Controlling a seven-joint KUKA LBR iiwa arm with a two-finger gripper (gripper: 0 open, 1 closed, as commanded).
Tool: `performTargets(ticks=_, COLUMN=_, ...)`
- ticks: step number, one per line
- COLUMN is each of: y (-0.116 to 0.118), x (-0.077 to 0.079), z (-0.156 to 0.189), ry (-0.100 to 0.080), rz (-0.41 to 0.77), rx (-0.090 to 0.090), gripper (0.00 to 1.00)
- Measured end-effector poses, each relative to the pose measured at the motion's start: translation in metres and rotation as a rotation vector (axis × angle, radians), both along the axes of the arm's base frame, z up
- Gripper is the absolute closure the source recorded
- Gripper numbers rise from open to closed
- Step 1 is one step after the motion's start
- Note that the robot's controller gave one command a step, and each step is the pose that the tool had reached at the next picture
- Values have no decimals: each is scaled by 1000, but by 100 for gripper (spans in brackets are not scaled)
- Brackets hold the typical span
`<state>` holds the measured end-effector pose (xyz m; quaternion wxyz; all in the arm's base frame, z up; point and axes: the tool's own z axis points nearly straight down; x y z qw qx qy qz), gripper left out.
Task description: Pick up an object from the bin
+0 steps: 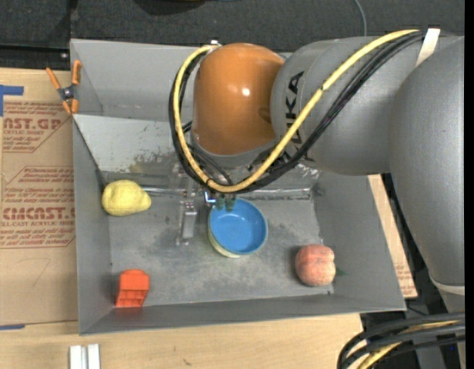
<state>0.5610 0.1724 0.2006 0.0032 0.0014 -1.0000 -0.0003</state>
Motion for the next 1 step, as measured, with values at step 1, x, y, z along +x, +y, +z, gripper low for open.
performTargets(ticks=1, y=-1, x=2, z=5, ry=-8, rz=-3, rx=1, gripper=0)
